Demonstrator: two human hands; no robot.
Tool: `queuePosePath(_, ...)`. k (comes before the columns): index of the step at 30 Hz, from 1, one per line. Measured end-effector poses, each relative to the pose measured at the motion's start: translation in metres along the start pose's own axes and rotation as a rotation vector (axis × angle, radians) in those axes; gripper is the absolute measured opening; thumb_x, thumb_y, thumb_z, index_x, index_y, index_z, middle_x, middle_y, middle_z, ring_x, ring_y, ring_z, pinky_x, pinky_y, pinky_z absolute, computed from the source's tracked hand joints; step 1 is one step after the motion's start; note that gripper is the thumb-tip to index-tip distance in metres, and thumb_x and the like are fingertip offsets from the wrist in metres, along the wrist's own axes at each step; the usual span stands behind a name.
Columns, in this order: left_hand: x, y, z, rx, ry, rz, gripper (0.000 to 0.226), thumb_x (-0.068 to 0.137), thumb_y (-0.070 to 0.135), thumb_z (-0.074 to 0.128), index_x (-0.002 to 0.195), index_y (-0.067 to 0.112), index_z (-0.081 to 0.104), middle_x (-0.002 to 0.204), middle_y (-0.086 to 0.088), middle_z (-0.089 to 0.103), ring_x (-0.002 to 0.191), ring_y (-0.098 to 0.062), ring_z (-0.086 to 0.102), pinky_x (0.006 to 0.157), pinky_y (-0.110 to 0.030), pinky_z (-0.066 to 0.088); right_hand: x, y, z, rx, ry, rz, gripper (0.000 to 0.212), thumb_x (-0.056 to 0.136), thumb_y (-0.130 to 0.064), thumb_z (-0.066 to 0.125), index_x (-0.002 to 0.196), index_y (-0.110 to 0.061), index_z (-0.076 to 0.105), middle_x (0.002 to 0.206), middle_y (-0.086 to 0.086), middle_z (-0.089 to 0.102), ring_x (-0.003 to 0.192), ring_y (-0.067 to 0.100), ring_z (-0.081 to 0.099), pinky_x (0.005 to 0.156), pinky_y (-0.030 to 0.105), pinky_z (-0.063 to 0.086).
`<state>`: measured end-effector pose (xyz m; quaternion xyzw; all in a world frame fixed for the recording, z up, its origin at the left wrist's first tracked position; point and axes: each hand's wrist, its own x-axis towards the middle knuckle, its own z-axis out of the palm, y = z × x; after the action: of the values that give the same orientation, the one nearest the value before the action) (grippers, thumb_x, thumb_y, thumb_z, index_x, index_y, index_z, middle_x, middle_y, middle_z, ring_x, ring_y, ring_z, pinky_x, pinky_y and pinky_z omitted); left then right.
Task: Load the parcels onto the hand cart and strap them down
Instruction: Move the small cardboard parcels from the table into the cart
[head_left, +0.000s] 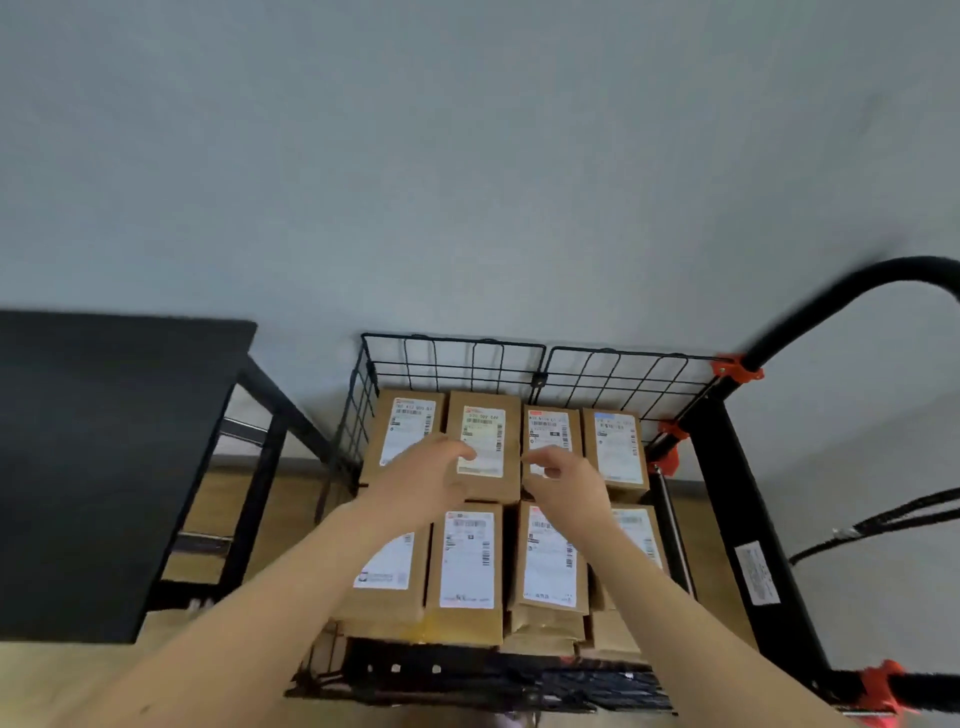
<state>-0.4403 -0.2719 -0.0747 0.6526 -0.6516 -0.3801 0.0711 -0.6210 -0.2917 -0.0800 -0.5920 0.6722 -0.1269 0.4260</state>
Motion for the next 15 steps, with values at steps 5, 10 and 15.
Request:
queuePosePath(5,-0.08,-0.047,-0.053,-0.081,0.183,0.0,0.04,0.092,0.025,0.056,0.131,0.026,0.049,0.136,0.007,0.045,0.123,-0.009,0.044,0.096,-0.02,0.035,-0.043,-0.072,0.055,0.001,-0.025,-0.149,0.029,0.09,-0.015,0.054,0.116,-0.023,0.064,0.117,-0.004,0.061,0.101,0.008,0.054,0.073,0.019,0.042)
queuePosePath(10,-0.16,-0.108,-0.093,-0.175,0.317,-0.029,0.033,0.093,0.026,0.056,0.126,0.03,0.053,0.13,0.012,0.049,0.12,-0.004,0.046,0.095,-0.022,0.036,-0.086,-0.135,0.114,0.031,-0.044,-0.271,0.026,0.09,-0.012,0.055,0.112,-0.02,0.066,0.105,-0.007,0.063,0.101,0.01,0.057,0.078,0.019,0.044)
queuePosePath(15,-0.236,-0.174,-0.123,-0.209,0.455,-0.102,0.032,0.092,0.024,0.056,0.124,0.028,0.054,0.129,0.013,0.049,0.119,-0.004,0.047,0.093,-0.019,0.036,-0.12,-0.187,0.182,0.023,-0.101,-0.375,0.025,0.087,-0.009,0.055,0.107,-0.016,0.068,0.103,-0.003,0.067,0.1,0.013,0.06,0.083,0.021,0.043)
